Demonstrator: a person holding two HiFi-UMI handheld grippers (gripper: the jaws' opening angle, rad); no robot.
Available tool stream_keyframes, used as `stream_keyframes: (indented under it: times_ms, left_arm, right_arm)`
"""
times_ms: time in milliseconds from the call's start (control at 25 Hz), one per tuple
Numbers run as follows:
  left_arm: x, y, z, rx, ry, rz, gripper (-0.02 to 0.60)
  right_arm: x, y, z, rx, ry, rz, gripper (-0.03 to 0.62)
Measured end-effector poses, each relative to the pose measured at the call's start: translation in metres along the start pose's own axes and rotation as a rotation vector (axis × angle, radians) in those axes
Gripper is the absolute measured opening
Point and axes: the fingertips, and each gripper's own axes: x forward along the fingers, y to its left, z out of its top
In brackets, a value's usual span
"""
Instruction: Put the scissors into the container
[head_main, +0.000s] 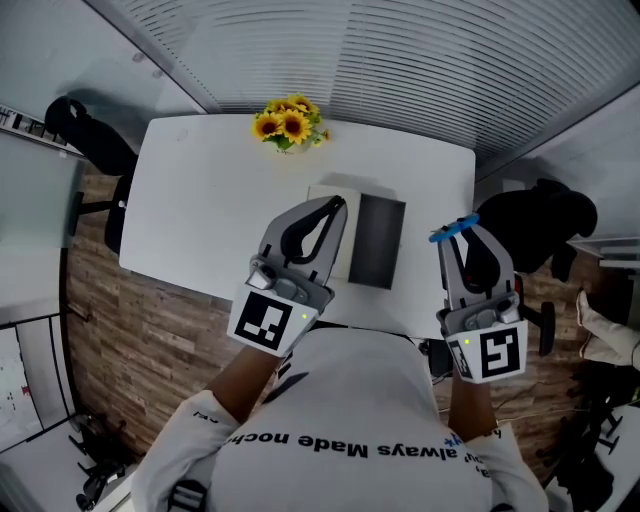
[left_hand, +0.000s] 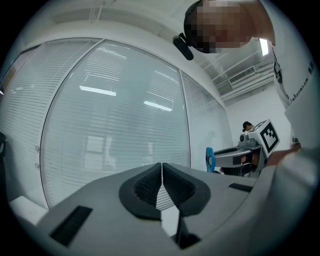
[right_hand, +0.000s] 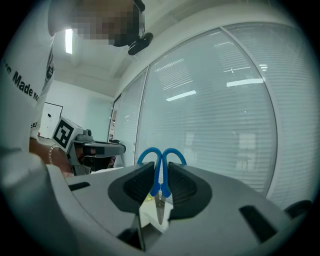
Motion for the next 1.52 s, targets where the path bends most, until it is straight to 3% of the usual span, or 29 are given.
stream_keyframes:
  times_ms: [1520]
  left_arm:
    - [-0.013,0.005,-0.001,-0.006,-0.001,0.018,0.025]
  right_arm:
    - [0.044,0.035,-0.129,0.051,0.288,0.101,0.094]
